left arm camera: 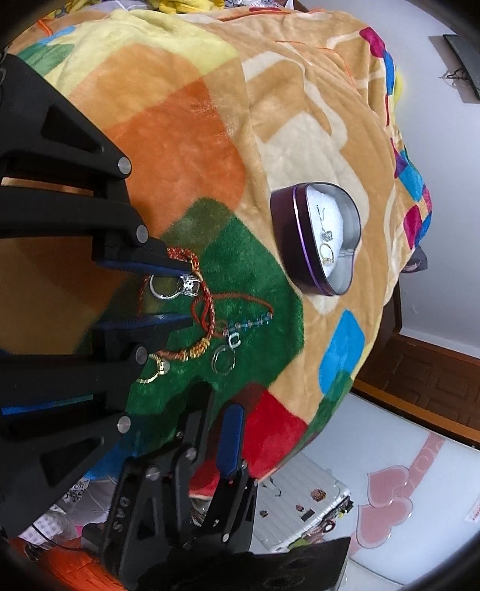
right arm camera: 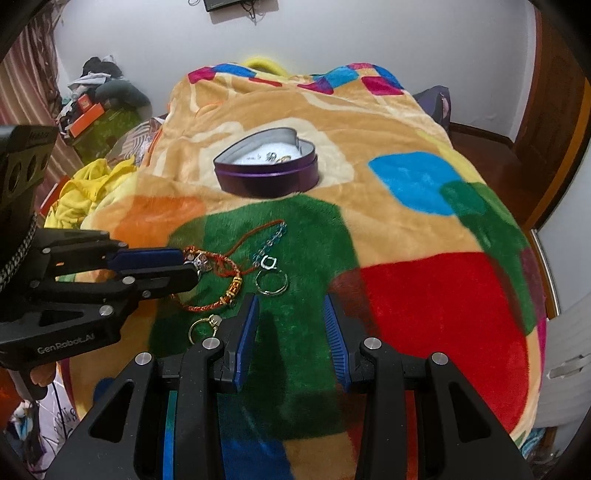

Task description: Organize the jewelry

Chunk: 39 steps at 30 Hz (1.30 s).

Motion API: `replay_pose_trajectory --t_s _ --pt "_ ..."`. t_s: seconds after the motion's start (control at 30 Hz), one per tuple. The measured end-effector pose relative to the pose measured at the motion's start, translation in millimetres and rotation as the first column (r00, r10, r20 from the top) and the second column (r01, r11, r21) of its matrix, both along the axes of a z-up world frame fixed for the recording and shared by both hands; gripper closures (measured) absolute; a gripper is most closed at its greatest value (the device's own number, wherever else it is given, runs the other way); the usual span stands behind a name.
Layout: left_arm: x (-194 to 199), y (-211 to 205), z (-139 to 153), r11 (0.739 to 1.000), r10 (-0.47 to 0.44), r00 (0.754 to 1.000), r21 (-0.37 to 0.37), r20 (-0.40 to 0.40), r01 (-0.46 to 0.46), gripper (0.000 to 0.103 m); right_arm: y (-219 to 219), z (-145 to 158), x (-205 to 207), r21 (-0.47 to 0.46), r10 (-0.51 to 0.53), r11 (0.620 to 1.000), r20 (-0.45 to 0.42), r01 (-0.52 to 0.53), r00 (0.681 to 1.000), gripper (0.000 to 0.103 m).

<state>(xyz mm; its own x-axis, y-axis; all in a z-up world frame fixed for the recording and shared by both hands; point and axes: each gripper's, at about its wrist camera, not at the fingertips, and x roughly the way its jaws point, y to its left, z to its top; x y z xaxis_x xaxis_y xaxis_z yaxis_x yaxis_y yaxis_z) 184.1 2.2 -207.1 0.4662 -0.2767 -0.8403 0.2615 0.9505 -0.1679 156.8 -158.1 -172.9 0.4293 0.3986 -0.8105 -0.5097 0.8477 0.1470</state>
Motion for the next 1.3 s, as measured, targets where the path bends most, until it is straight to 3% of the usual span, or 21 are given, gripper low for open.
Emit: replay_pose_trajectory --t_s 0.37,0.5,0.63,0.77,1.3 --pt "9 3 -13 1.000 0.004 1.000 0.012 -0.011 -0.004 0.083 11 -9 4 -0.004 0.048 0.999 0.006 -0.048 0.999 0.070" --pt "8 1 -14 0.999 0.004 1.000 0.038 0.007 -0.005 0.090 14 -11 5 -0.002 0.053 0.999 0.013 -0.053 0.998 0.075" --pt "8 0 -14 0.999 0.005 1.000 0.040 0.013 -0.006 0.090 18 -11 7 -0.001 0.061 0.998 0.015 -0.061 0.998 0.083" --pt "5 -1 -11 0.999 0.009 1.000 0.046 0.024 -0.010 0.090 20 -10 5 -0.012 0.067 0.998 0.029 -0.067 0.997 0.083" --pt "-2 8 39 0.999 0.035 0.990 0.009 0.139 -0.036 0.090 8 30 7 0.033 0.020 0.999 0.121 -0.025 0.992 0.083"
